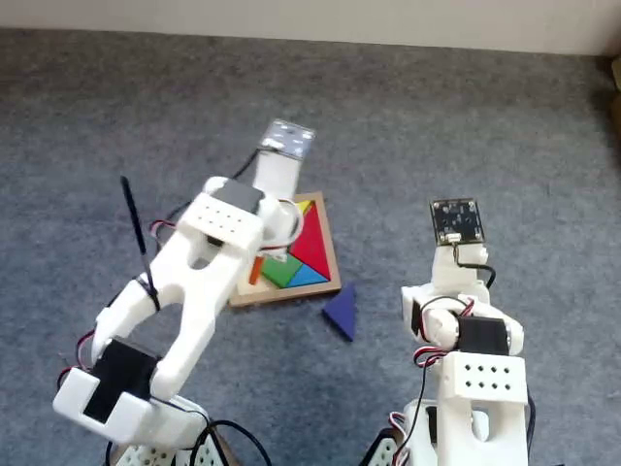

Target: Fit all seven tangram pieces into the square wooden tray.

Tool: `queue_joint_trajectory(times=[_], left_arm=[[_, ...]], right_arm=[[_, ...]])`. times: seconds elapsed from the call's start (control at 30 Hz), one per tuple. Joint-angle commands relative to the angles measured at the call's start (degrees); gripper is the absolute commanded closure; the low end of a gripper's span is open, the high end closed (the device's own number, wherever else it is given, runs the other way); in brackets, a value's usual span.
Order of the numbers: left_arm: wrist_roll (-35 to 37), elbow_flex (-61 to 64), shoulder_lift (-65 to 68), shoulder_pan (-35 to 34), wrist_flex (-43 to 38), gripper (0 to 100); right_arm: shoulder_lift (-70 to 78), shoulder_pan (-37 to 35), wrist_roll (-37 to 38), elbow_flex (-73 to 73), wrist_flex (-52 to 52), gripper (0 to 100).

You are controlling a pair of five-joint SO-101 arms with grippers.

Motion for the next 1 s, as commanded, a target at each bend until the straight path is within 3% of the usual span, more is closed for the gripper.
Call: queue_joint_trajectory(times=[0.0,0.13,0.27,0.47,0.8,0.97], left_arm=[[-4.84,-2.42,1.1,-5.76,-1.76,99],[-5.45,-3.56,8.66,-9.27,-6.77,99],[-7.56,-8.84,16.48,-9.54,-6.68,99],[-7.74,-15.34,24.48,-5.32,1.93,99],[-6.42,-15.52,21.85,6.11,8.26,99],[-3.78,-15.69,19.3,7.78,8.26,99]], right_arm=[[-1.27,-0.4,-0.09,-0.13,-0.92,88.6],[-1.27,-0.4,-0.09,-0.13,-0.92,88.6],[-1.27,-0.4,-0.09,-0.13,-0.92,88.6],[-1.27,-0.4,-0.09,-0.13,-1.01,88.6],[-1.27,-0.4,-0.09,-0.13,-1.1,88.6],[-1.27,-0.31,-0.09,-0.13,-1.1,88.6]])
